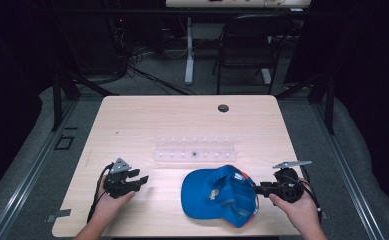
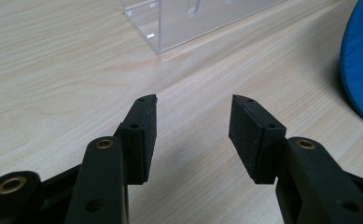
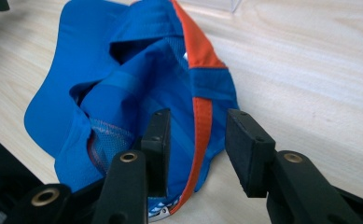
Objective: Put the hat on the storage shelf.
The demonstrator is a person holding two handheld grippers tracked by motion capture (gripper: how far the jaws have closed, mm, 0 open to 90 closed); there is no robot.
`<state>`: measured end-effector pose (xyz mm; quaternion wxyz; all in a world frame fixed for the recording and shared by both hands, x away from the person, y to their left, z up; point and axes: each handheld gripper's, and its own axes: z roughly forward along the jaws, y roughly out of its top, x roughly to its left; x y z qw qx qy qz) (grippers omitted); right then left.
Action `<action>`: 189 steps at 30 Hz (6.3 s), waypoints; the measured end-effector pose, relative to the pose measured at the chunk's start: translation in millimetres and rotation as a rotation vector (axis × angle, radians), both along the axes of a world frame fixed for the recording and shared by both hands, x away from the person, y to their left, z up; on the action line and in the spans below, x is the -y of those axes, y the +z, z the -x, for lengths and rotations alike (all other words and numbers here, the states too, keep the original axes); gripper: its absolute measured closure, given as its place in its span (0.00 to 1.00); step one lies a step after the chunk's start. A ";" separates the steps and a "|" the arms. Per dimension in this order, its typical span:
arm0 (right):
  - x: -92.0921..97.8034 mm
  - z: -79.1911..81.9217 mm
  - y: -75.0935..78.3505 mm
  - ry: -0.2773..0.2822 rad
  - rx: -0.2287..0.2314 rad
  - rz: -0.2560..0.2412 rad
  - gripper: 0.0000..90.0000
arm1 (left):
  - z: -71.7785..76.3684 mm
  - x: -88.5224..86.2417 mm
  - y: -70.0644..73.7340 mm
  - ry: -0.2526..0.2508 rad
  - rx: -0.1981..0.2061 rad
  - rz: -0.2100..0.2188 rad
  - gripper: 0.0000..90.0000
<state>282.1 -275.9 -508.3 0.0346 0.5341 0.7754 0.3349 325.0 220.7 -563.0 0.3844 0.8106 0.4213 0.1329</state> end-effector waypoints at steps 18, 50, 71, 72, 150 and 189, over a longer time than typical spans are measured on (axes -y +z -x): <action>-6.2 0.4 -28.5 -0.004 -0.092 -0.028 0.67 | -0.3 1.2 -0.7 -0.005 -0.001 -0.007 0.58; -6.5 -6.0 -8.8 0.004 -0.155 -0.169 0.84 | -0.1 2.9 -1.6 -0.008 -0.004 -0.010 0.58; -5.1 -9.1 -0.2 -0.045 -0.220 -0.159 0.87 | -0.1 3.6 -1.9 -0.010 -0.003 -0.013 0.58; -5.1 -9.1 -0.2 -0.045 -0.220 -0.159 0.87 | -0.1 3.6 -1.9 -0.010 -0.003 -0.013 0.58; -41.5 -43.6 129.9 -0.008 -0.365 -0.035 0.87 | 0.3 8.2 -3.9 -0.020 -0.009 -0.027 0.58; -58.6 -53.1 142.9 0.090 -0.404 -0.496 0.87 | 0.6 8.4 -3.7 -0.020 -0.005 -0.025 0.58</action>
